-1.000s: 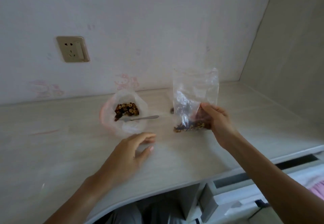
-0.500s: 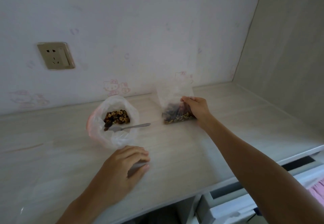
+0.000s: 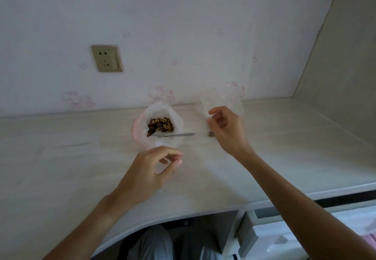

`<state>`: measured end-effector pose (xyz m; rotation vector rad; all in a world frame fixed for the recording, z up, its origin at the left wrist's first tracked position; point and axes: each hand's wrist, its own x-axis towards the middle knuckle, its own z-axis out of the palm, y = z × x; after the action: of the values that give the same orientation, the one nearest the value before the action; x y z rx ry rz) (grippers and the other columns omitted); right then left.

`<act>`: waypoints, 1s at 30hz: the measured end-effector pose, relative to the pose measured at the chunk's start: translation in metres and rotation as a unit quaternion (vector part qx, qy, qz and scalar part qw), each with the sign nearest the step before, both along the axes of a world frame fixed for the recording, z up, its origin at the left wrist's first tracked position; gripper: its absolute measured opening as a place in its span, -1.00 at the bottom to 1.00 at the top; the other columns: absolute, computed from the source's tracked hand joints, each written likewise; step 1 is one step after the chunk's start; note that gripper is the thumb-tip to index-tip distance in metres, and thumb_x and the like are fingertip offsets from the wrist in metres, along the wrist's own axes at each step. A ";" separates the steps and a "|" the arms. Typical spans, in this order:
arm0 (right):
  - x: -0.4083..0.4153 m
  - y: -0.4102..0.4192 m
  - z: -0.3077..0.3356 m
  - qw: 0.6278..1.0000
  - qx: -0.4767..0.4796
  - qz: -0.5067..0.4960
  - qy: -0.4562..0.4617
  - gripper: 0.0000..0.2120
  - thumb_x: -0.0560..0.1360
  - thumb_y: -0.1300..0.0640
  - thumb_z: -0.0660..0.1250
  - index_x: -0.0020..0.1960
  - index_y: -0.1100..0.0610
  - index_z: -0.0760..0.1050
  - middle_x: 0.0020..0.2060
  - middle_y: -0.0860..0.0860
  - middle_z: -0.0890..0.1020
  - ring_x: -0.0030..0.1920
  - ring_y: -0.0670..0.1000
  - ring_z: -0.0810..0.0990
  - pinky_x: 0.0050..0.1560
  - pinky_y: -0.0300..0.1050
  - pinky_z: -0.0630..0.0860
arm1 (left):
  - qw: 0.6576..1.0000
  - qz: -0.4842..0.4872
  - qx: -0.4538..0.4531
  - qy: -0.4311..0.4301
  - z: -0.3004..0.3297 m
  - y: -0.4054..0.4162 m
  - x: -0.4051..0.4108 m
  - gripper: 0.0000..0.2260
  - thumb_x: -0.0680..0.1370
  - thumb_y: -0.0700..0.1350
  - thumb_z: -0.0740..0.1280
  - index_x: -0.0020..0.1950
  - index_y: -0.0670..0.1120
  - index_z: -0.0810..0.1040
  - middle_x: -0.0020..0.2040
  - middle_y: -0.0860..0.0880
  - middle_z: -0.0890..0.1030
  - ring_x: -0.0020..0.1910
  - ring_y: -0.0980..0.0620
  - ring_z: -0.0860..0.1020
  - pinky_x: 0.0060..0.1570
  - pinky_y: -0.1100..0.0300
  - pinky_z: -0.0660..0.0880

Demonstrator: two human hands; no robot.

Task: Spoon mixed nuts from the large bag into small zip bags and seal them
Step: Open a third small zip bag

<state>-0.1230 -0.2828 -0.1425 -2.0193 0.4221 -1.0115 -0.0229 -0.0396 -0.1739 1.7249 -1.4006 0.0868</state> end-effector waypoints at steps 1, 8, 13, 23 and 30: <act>-0.001 0.018 -0.002 0.999 -0.013 0.050 0.003 -0.88 0.58 0.20 0.41 0.09 0.04 0.56 -0.26 -0.02 0.64 -0.28 0.00 0.64 -0.23 -0.07 0.60 | 1.000 0.017 -0.018 0.005 0.005 0.008 0.004 -0.81 0.60 0.05 0.41 0.16 0.03 0.70 0.04 0.25 0.69 -0.01 0.19 0.68 -0.02 0.34 0.58; 0.011 0.098 -0.028 0.924 -0.263 0.223 0.166 -0.85 0.60 0.00 0.38 0.15 -0.04 0.63 -0.06 -0.17 0.64 -0.13 -0.14 0.60 -0.07 -0.15 0.58 | 0.963 0.244 -0.093 0.068 0.024 0.087 0.075 -0.89 0.58 -0.09 0.46 0.01 0.14 0.67 -0.13 0.16 0.71 -0.14 0.14 0.68 -0.18 0.29 0.58; 0.020 0.107 -0.051 0.899 -0.332 0.257 0.125 -0.82 0.59 0.07 0.41 0.18 0.04 0.66 0.09 -0.09 0.66 0.10 -0.02 0.59 0.14 0.00 0.56 | 0.902 0.423 0.085 0.026 0.009 0.149 0.137 -0.70 0.63 -0.01 0.41 0.33 -0.07 0.61 0.29 -0.05 0.65 0.27 0.00 0.61 0.33 -0.01 0.49; 0.026 0.102 -0.056 0.919 -0.277 0.255 0.117 -0.85 0.55 0.00 0.43 0.08 -0.01 0.70 0.09 -0.17 0.64 0.12 -0.12 0.57 0.18 0.00 0.57 | 0.872 0.471 0.130 0.016 -0.024 0.170 0.149 -0.82 0.61 0.03 0.43 0.10 -0.04 0.71 0.13 -0.05 0.72 0.13 -0.11 0.66 0.11 0.03 0.56; 0.023 0.113 -0.042 0.939 -0.202 0.224 0.163 -0.88 0.56 0.09 0.46 0.08 -0.06 0.66 0.00 -0.22 0.62 0.00 -0.21 0.59 0.11 -0.16 0.55 | 0.900 0.419 -0.116 0.012 -0.001 0.151 0.118 -0.95 0.60 -0.06 0.45 0.01 0.09 0.69 0.01 0.21 0.70 0.10 0.24 0.64 0.14 0.20 0.56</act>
<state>-0.0999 -0.1697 -0.1841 -2.5092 -0.0984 -0.5047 0.0946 0.1114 -0.1746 1.9886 -0.5087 0.6724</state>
